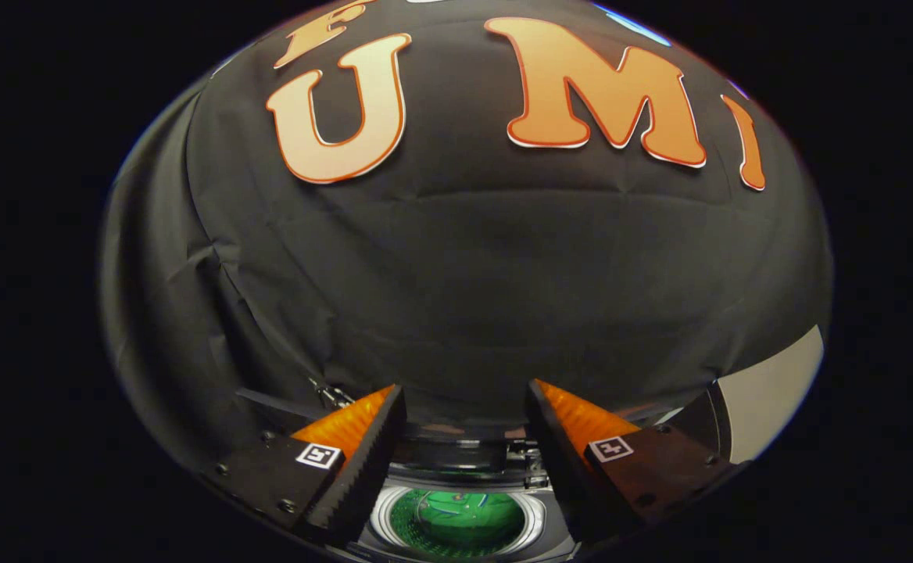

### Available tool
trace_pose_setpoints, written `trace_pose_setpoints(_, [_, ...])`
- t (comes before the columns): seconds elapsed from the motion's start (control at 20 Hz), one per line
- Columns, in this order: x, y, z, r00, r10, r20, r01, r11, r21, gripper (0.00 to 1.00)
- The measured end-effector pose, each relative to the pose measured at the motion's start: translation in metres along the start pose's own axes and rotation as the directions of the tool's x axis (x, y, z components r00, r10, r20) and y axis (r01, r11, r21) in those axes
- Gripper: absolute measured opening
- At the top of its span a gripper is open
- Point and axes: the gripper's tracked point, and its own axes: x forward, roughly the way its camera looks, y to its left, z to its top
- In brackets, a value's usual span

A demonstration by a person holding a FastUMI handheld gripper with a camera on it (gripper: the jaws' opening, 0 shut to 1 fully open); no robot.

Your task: Put the clothes into the washing machine and then close the washing machine lid.

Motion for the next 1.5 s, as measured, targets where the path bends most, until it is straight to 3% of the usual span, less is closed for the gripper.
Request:
trace_pose_setpoints(0.75, [-0.036,0.002,-0.029,0.999,-0.031,0.037,0.032,0.999,-0.026,1.0])
trace_pose_setpoints(1.0, [-0.057,0.008,-0.072,1.0,-0.028,-0.001,0.028,0.999,-0.026,0.99])
trace_pose_setpoints(1.2, [-0.066,0.009,-0.079,0.998,-0.025,0.053,0.026,1.0,-0.017,0.99])
trace_pose_setpoints(1.5, [-0.063,0.01,-0.115,0.999,-0.031,0.007,0.031,0.999,-0.03,0.98])
